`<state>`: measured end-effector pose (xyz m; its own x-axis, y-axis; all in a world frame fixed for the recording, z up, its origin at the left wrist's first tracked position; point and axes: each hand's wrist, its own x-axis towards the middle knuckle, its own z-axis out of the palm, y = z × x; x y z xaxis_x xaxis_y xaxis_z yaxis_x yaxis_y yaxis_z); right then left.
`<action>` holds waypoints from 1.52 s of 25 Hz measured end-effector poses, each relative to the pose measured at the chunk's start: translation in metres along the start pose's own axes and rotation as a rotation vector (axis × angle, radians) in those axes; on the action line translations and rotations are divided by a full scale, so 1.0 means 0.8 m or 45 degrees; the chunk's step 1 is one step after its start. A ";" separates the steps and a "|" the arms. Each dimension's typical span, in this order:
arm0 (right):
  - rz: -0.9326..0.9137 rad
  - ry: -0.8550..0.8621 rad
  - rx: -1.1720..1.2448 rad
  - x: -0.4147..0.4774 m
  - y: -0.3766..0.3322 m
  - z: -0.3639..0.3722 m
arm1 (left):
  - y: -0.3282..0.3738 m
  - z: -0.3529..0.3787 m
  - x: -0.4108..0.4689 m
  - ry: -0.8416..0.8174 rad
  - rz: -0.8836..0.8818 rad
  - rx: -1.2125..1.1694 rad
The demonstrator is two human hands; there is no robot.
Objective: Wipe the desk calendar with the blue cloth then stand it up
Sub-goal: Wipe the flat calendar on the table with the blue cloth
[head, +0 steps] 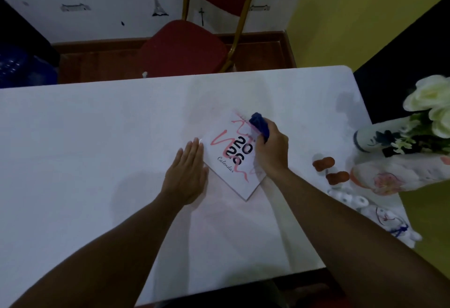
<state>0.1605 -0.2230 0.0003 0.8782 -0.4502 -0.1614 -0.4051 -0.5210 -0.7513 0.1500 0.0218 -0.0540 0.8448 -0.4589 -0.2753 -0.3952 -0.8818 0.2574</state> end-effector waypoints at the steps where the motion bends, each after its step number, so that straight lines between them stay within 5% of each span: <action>1: -0.010 -0.003 -0.012 0.006 -0.001 0.010 | -0.003 0.007 0.001 0.013 -0.001 -0.008; 12: -0.321 -0.142 -0.598 0.007 0.018 0.097 | -0.016 0.063 0.005 0.245 -0.015 0.040; 18: -0.404 -0.305 -0.435 0.026 0.002 0.116 | -0.016 0.063 0.005 0.265 -0.011 0.068; 26: -0.865 -0.641 -0.408 -0.043 0.040 0.086 | -0.014 0.062 0.004 0.284 0.006 0.074; 32: -0.927 -0.662 -0.483 -0.038 0.047 0.072 | -0.016 0.065 0.007 0.298 0.001 0.086; 38: -0.707 -0.500 -0.467 -0.010 0.013 0.108 | -0.014 0.065 0.007 0.309 -0.032 0.091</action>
<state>0.1709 -0.1623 -0.0617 0.9753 0.2021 -0.0894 0.1232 -0.8331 -0.5392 0.1402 0.0235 -0.1065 0.9131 -0.4049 -0.0482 -0.3902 -0.9020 0.1850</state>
